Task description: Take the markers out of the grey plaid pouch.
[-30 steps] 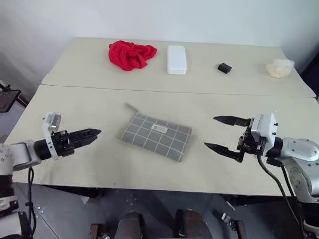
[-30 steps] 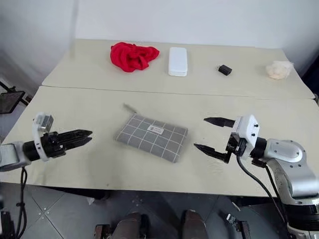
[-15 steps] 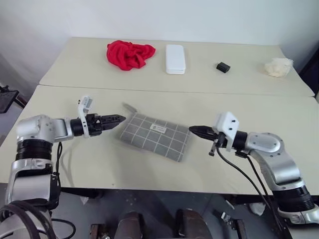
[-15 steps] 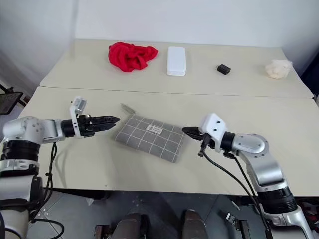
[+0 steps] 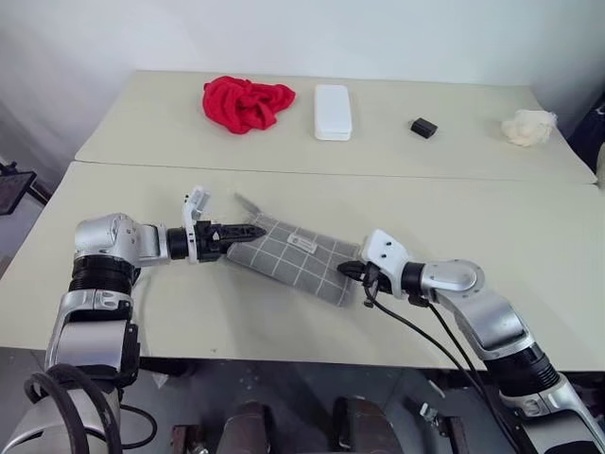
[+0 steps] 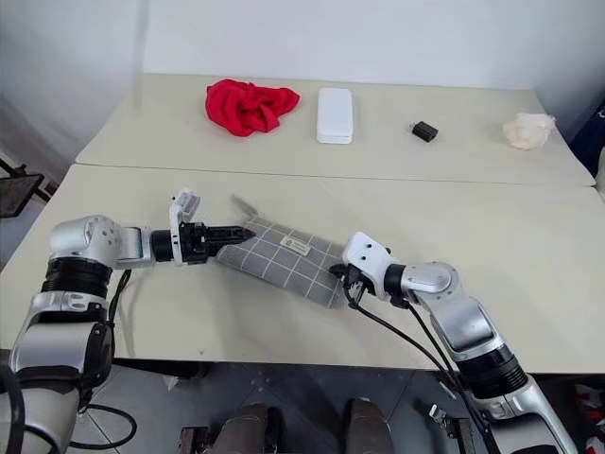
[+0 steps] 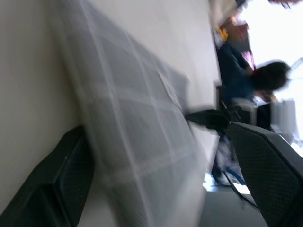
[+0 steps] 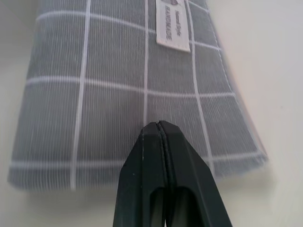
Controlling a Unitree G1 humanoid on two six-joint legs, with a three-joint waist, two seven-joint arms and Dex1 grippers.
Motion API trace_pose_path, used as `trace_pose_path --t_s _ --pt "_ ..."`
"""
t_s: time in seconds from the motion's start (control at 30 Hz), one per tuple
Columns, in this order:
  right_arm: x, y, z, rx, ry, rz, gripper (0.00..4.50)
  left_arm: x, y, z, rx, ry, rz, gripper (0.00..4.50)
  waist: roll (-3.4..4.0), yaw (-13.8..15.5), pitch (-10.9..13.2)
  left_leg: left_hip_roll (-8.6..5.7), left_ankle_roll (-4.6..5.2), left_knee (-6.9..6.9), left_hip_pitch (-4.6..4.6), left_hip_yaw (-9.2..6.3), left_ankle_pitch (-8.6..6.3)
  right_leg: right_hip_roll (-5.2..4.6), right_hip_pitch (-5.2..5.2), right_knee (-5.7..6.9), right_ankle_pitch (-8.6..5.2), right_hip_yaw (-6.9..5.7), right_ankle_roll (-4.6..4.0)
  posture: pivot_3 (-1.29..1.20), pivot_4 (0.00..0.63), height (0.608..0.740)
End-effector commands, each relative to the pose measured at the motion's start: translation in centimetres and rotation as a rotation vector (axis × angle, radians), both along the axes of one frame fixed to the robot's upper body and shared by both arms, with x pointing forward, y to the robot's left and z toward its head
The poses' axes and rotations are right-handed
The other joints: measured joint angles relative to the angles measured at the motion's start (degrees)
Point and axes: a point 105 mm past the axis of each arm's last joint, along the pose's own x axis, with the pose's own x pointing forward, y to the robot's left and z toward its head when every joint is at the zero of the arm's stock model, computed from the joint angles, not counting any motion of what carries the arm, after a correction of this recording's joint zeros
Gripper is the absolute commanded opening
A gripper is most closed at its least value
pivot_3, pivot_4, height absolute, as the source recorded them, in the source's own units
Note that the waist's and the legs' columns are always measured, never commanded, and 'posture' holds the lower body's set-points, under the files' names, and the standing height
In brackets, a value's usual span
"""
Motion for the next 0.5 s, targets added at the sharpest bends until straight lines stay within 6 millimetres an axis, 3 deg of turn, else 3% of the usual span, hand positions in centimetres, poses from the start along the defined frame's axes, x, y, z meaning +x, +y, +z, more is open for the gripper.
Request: trace_pose_path --t_s 0.03,0.17,0.3,0.4,0.5 --pt "0.0 -0.7 0.4 -0.034 -0.039 0.026 0.03 -1.9 -0.4 1.2 -0.017 0.003 -0.084 4.5 0.0 -0.1 0.0 0.01 0.0 0.0 0.0 0.0 0.0 0.0 0.0 0.0 0.0 0.01 0.0 0.0 0.15 0.74" --pt "0.1 -1.6 0.2 -0.091 -0.068 0.066 0.03 -5.1 -0.6 0.6 0.002 0.054 -0.177 4.5 0.0 -0.09 0.0 0.0 0.0 0.0 0.02 0.01 0.0 -0.01 0.0 0.01 0.0 0.07 0.0 0.0 0.15 0.74" --pt "0.0 -2.4 0.2 -0.13 -0.094 0.109 0.03 -6.8 -1.6 -0.7 0.0 0.052 -0.211 4.5 0.0 0.3 0.0 0.0 0.0 0.04 0.03 -0.01 0.0 -0.02 0.02 0.01 0.0 0.1 0.0 0.0 0.15 0.74" --pt "0.1 -2.6 0.4 -0.13 -0.116 0.119 0.03 -6.9 -1.3 -0.8 0.009 0.035 -0.183 4.5 -0.01 0.28 0.01 -0.01 0.0 0.07 0.03 -0.05 0.0 -0.04 0.07 0.0 0.0 0.09 0.0 0.0 0.15 0.74" --pt "0.2 -2.9 0.5 -0.123 -0.122 0.114 0.03 -5.6 1.3 -0.1 0.065 -0.031 -0.082 4.5 -0.01 0.11 0.01 0.01 0.0 0.06 0.04 -0.06 0.0 -0.02 0.07 0.01 0.0 0.07 0.0 0.0 0.15 0.74"
